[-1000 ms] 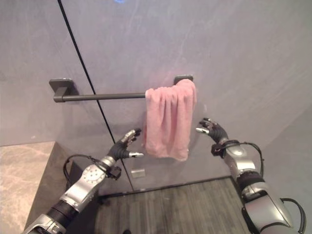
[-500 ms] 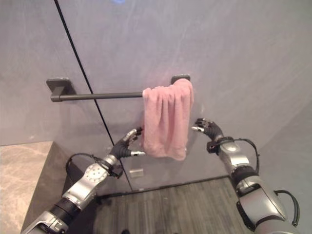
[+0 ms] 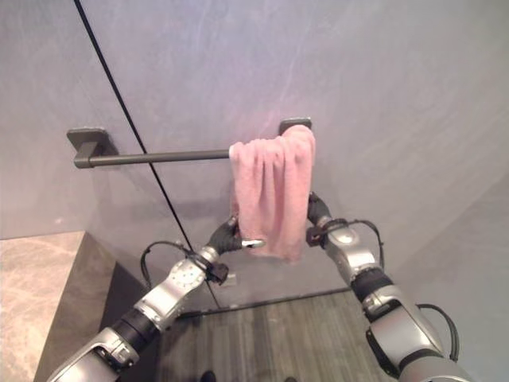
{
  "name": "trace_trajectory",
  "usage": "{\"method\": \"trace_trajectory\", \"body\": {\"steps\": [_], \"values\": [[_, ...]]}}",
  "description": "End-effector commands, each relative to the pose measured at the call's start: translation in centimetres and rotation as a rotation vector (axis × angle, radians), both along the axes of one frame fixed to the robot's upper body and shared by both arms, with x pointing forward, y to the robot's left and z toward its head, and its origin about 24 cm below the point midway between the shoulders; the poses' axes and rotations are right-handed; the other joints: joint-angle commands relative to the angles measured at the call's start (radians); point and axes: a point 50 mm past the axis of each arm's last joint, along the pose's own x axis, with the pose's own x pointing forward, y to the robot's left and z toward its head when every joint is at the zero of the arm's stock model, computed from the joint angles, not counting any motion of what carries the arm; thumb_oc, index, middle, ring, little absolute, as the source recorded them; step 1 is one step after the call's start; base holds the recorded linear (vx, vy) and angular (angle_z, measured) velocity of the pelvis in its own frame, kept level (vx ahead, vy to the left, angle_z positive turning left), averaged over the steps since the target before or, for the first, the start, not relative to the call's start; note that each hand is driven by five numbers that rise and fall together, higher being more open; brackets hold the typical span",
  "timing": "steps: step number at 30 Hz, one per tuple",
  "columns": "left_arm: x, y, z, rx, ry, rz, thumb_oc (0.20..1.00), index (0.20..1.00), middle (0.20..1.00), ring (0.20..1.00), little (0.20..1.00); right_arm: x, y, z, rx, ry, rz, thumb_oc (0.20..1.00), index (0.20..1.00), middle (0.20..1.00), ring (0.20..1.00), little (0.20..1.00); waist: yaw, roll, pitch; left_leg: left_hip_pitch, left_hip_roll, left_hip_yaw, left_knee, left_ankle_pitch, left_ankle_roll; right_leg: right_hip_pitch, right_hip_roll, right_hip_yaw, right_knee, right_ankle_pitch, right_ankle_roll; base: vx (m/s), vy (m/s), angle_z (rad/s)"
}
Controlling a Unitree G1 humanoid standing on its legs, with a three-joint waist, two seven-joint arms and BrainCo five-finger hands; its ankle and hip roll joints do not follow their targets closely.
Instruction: Put brush and paste in cup on sink, flatten towel.
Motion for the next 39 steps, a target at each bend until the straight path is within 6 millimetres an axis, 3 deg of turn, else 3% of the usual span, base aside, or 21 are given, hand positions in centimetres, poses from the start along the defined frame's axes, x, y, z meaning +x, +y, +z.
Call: {"method": "trace_trajectory", "body": {"steps": [1, 10, 14, 16, 17, 18, 20, 21, 22, 24, 26, 29, 33, 36, 39], "values": [[1.1, 1.0, 2.1, 0.009, -0.106, 0.032, 0.2, 0.2, 0.2, 0.2, 0.2, 1.1, 1.0, 4.5, 0.075, -0.194, 0.02, 0.2, 0.2, 0.2, 0.2, 0.2, 0.008, -0.06, -0.013, 0.062, 0.018, 0.054, 0.003, -0.045, -0.012, -0.022, -0.09, 0.026, 0.025, 0.011, 0.066, 0.01, 0.018, -0.03], [0.0, 3.7, 2.6, -0.039, -0.128, 0.109, 0.2, 0.2, 0.2, 0.2, 0.2, -0.9, 0.5, 5.2, 0.072, -0.273, 0.074, 0.2, 0.2, 0.2, 0.2, 0.2, 0.003, -0.053, -0.018, 0.064, 0.015, 0.06, 0.003, -0.05, -0.01, -0.018, -0.099, 0.03, 0.011, 0.017, 0.07, 0.0, 0.0, 0.0], [-0.7, 4.7, 4.3, -0.071, -0.194, 0.128, 0.2, 0.2, 0.2, 0.2, 0.2, -2.4, 0.2, 6.4, 0.072, -0.354, 0.122, 0.2, 0.2, 0.2, 0.2, 0.2, -0.001, -0.054, -0.016, 0.055, 0.015, 0.061, 0.003, -0.04, -0.009, -0.029, -0.1, 0.033, 0.011, 0.025, 0.07, -0.02, -0.002, 0.0], [-1.1, 5.0, 6.0, -0.106, -0.26, 0.118, 0.2, 0.2, 0.2, 0.2, 0.2, -3.3, 0.1, 7.8, 0.092, -0.429, 0.141, 0.2, 0.2, 0.2, 0.2, 0.2, -0.002, -0.054, -0.016, 0.053, 0.016, 0.06, 0.003, -0.041, -0.01, -0.031, -0.101, 0.031, 0.01, 0.024, 0.071, -0.02, -0.003, 0.0], [-1.6, 5.1, 7.4, -0.147, -0.323, 0.114, 0.2, 0.2, 0.2, 0.2, 0.2, -4.1, 0.1, 9.7, 0.145, -0.535, 0.129, 0.2, 0.2, 0.2, 0.2, 0.2, -0.004, -0.053, -0.016, 0.049, 0.016, 0.057, 0.003, -0.041, -0.01, -0.031, -0.101, 0.03, 0.009, 0.022, 0.072, 0.0, 0.0, 0.0], [-1.6, 5.1, 7.4, -0.146, -0.322, 0.114, 0.2, 0.2, 0.2, 0.2, 0.2, -4.1, 0.1, 9.7, 0.145, -0.535, 0.128, 0.2, 0.2, 0.2, 0.2, 0.2, -0.004, -0.054, -0.016, 0.05, 0.016, 0.057, 0.003, -0.041, -0.01, -0.031, -0.101, 0.03, 0.009, 0.022, 0.072, 0.0, 0.0, 0.0], [-1.7, 5.4, 9.3, -0.181, -0.411, 0.133, 0.2, 0.2, 0.2, 0.2, 0.2, -4.1, 0.0, 11.0, 0.18, -0.609, 0.077, 0.2, 0.2, 0.2, 0.2, 0.2, -0.002, -0.054, -0.014, 0.049, 0.016, 0.056, 0.003, -0.041, -0.012, -0.031, -0.102, 0.03, 0.01, 0.022, 0.072, 0.0, 0.0, 0.0], [-1.8, 5.5, 11.2, -0.201, -0.508, 0.158, 0.2, 0.2, 0.2, 0.2, 0.2, -4.7, 0.4, 13.2, 0.184, -0.713, 0.085, 0.2, 0.2, 0.2, 0.2, 0.2, -0.003, -0.055, -0.014, 0.048, 0.015, 0.058, 0.003, -0.042, -0.013, -0.032, -0.102, 0.031, 0.009, 0.024, 0.074, 0.0, 0.0, 0.0], [-1.8, 5.5, 11.2, -0.201, -0.508, 0.158, 0.2, 0.2, 0.2, 0.2, 0.2, -4.7, 0.5, 13.2, 0.184, -0.713, 0.085, 0.2, 0.2, 0.2, 0.2, 0.2, -0.003, -0.055, -0.013, 0.049, 0.016, 0.058, 0.003, -0.042, -0.013, -0.032, -0.102, 0.031, 0.009, 0.024, 0.074, 0.0, 0.0, 0.0], [-2.4, 5.2, 13.3, -0.273, -0.601, 0.163, 0.2, 0.2, 0.2, 0.2, 0.2, -6.1, 1.7, 15.7, 0.241, -0.836, 0.153, 0.2, 0.2, 0.2, 0.2, 0.2, -0.005, -0.057, -0.015, 0.047, 0.015, 0.06, 0.003, -0.043, -0.014, -0.034, -0.101, 0.034, 0.008, 0.026, 0.075, 0.0, 0.0, 0.0], [-2.9, 4.9, 13.8, -0.301, -0.618, 0.148, 0.2, 0.2, 0.2, 0.2, 0.2, -6.4, 2.3, 16.1, 0.254, -0.861, 0.167, 0.2, 0.2, 0.2, 0.2, 0.2, -0.005, -0.059, -0.017, 0.047, 0.015, 0.061, 0.003, -0.044, -0.013, -0.035, -0.102, 0.035, 0.008, 0.026, 0.075, 0.0, 0.0, 0.0], [-3.5, 5.3, 13.4, -0.262, -0.617, 0.153, 0.2, 0.2, 0.2, 0.2, 0.2, -6.8, 3.1, 15.8, 0.181, -0.87, 0.203, 0.2, 0.2, 0.2, 0.2, 0.2, -0.002, -0.062, -0.017, 0.047, 0.014, 0.062, 0.003, -0.045, -0.012, -0.035, -0.101, 0.036, 0.007, 0.027, 0.076, 0.0, 0.0, 0.0], [-3.9, 6.0, 10.8, -0.233, -0.506, 0.19, 0.2, 0.2, 0.2, 0.2, 0.2, -6.0, 3.9, 13.1, 0.075, -0.754, 0.214, 0.2, 0.2, 0.2, 0.2, 0.2, 0.011, -0.069, -0.011, 0.046, 0.013, 0.058, 0.003, -0.044, -0.008, -0.034, -0.101, 0.034, 0.008, 0.026, 0.074, 0.0, 0.0, 0.0], [-4.3, 5.9, 8.2, -0.256, -0.371, 0.198, 0.2, 0.2, 0.2, 0.2, 0.2, -5.7, 5.0, 10.3, 0.117, -0.618, 0.243, 0.2, 0.2, 0.2, 0.2, 0.2, 0.026, -0.076, 0.002, 0.041, 0.011, 0.048, 0.003, -0.042, -0.004, -0.034, -0.101, 0.029, 0.009, 0.027, 0.072, -0.02, -0.004, 0.02], [-4.7, 6.0, 7.4, -0.236, -0.339, 0.195, 0.2, 0.2, 0.2, 0.2, 0.2, -5.7, 5.6, 9.6, 0.155, -0.576, 0.247, 0.2, 0.2, 0.2, 0.2, 0.2, 0.037, -0.081, 0.009, 0.036, 0.01, 0.041, 0.003, -0.039, -0.003, -0.034, -0.103, 0.022, 0.009, 0.028, 0.073, -0.02, -0.001, 0.06]]}}
